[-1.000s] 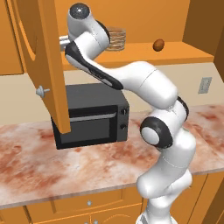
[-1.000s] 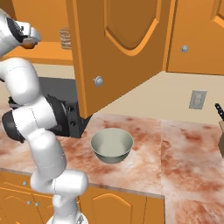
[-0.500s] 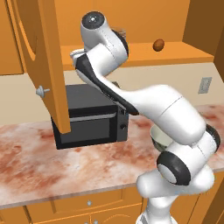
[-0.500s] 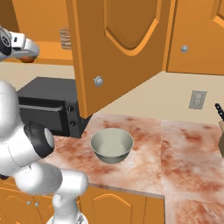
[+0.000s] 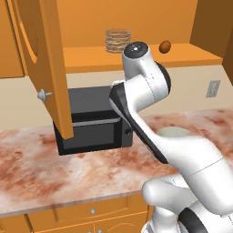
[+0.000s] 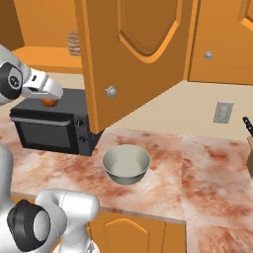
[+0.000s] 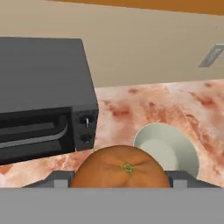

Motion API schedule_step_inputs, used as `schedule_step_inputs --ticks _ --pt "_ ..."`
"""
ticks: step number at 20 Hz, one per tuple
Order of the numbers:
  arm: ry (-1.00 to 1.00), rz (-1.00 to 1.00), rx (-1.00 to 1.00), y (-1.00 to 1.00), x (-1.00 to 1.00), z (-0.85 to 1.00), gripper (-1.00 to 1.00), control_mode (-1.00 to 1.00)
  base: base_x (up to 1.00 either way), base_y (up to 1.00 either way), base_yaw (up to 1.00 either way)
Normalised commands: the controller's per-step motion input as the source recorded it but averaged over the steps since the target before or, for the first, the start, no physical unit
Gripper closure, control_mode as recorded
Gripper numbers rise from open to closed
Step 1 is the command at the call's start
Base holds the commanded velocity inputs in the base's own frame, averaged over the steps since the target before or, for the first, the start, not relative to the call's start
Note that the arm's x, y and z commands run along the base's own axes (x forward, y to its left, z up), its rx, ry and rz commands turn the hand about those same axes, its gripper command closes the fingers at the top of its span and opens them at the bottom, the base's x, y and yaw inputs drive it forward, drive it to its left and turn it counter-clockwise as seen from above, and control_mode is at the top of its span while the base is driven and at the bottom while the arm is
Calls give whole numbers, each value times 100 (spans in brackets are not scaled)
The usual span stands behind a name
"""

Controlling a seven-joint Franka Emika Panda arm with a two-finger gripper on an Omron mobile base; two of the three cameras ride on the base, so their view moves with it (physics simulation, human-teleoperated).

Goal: Open the cabinet. Pick the tangerine and mango from the cabinet and place them into the bowl. Then close the cabinet.

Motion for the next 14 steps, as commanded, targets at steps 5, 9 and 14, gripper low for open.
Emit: schedule_step_inputs --ticks 5,9,14 --pt "42 -27 0 -98 -22 -68 100 -100 0 0 0" --pt "29 -14 0 -64 23 -59 100 -100 0 0 0" --pt "3 0 0 -17 47 -56 100 -100 0 0 0"
